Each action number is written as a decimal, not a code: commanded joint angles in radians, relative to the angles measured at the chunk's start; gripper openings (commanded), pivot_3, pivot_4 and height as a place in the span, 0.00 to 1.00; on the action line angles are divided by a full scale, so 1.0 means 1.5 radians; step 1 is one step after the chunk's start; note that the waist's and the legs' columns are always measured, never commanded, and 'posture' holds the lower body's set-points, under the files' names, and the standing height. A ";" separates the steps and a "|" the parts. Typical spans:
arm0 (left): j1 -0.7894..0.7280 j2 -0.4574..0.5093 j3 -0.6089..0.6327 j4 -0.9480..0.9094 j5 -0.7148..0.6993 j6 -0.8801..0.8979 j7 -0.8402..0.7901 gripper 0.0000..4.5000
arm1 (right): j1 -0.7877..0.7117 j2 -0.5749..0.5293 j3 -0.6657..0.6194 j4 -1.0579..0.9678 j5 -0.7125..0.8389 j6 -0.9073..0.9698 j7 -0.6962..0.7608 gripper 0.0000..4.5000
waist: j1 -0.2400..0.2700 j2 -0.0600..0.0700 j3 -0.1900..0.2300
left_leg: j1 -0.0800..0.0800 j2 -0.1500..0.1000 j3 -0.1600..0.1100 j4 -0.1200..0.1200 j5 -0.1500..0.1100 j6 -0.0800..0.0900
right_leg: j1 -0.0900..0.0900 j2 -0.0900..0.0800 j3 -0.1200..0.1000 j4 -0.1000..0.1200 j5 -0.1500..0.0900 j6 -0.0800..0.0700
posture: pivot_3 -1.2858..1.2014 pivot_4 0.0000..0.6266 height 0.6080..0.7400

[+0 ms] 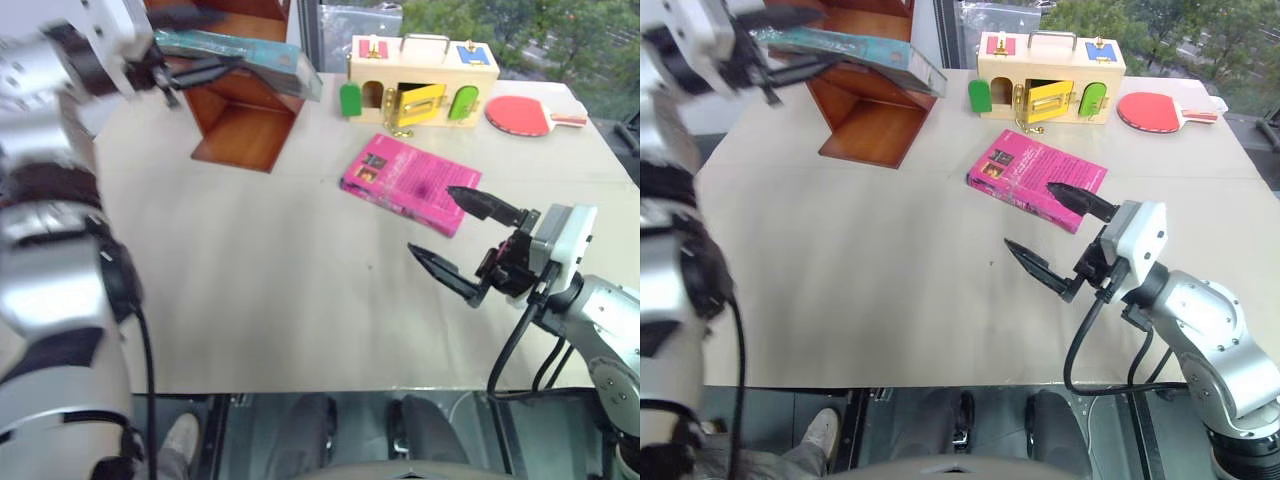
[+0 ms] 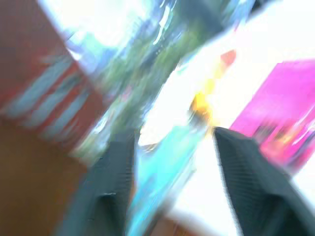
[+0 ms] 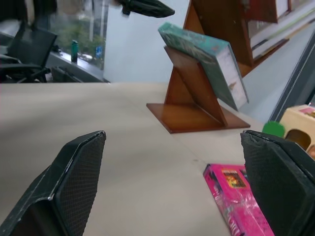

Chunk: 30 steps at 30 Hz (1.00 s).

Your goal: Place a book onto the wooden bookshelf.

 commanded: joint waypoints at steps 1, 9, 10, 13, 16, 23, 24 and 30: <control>0.095 -0.129 -0.025 -0.202 -0.019 0.104 0.195 0.13 | 0.007 -0.016 -0.047 -0.033 0.021 0.002 -0.001 1.00 | 0.001 0.001 0.000 | -0.001 0.000 -0.001 0.002 0.000 0.000 | 0.000 0.001 -0.001 0.000 0.001 0.001 | 0.52 0.24 1.00; 0.060 -0.346 -0.079 -0.048 0.199 0.003 0.634 0.02 | 0.029 -0.021 -0.102 -0.072 0.009 0.004 -0.046 1.00 | 0.001 0.000 0.000 | 0.000 -0.001 -0.001 0.004 -0.001 0.001 | 0.001 0.005 0.001 0.001 0.002 0.003 | 0.52 0.24 1.00; 0.040 -0.348 -0.085 0.001 0.235 -0.029 0.692 0.02 | 0.028 -0.019 -0.108 -0.076 0.005 0.003 -0.056 1.00 | 0.001 0.000 0.000 | 0.001 -0.001 -0.001 0.004 -0.002 0.003 | 0.001 0.005 0.001 0.001 0.002 0.003 | 0.52 0.24 1.00; -0.013 -0.344 -0.059 0.107 0.262 -0.049 0.826 0.02 | 0.021 -0.013 -0.116 -0.088 0.002 0.001 -0.075 1.00 | -0.001 0.001 -0.001 | 0.001 -0.001 0.000 0.003 -0.002 0.004 | 0.001 0.006 0.002 0.001 0.002 0.003 | 0.52 0.24 1.00; -0.039 -0.324 -0.040 0.164 0.273 -0.061 0.908 0.02 | 0.012 -0.007 -0.118 -0.096 0.010 0.002 -0.090 1.00 | 0.000 0.001 -0.001 | 0.001 0.000 0.000 0.003 -0.001 0.002 | 0.000 0.006 0.002 0.001 0.002 0.003 | 0.52 0.24 1.00; -0.043 -0.299 -0.022 0.195 0.254 -0.130 0.942 0.02 | -0.005 -0.003 -0.108 -0.092 0.010 0.005 -0.099 1.00 | -0.002 0.001 -0.001 | -0.001 -0.001 0.002 0.002 -0.001 0.001 | -0.001 0.005 0.003 0.000 0.002 0.003 | 0.52 0.24 1.00; -0.037 -0.299 -0.024 0.189 0.249 -0.140 0.927 0.02 | -0.007 -0.003 -0.106 -0.090 0.011 0.005 -0.097 1.00 | -0.002 0.001 -0.001 | 0.000 -0.001 0.002 0.002 0.000 0.001 | -0.001 0.005 0.003 0.000 0.002 0.003 | 0.52 0.24 1.00; 0.036 -0.316 -0.046 0.120 0.183 -0.139 0.738 0.02 | -0.020 -0.001 -0.087 -0.075 0.011 0.009 -0.089 1.00 | 0.000 0.001 -0.001 | 0.000 -0.001 0.002 0.002 0.000 0.001 | -0.001 0.005 0.003 0.000 0.002 0.003 | 0.52 0.24 1.00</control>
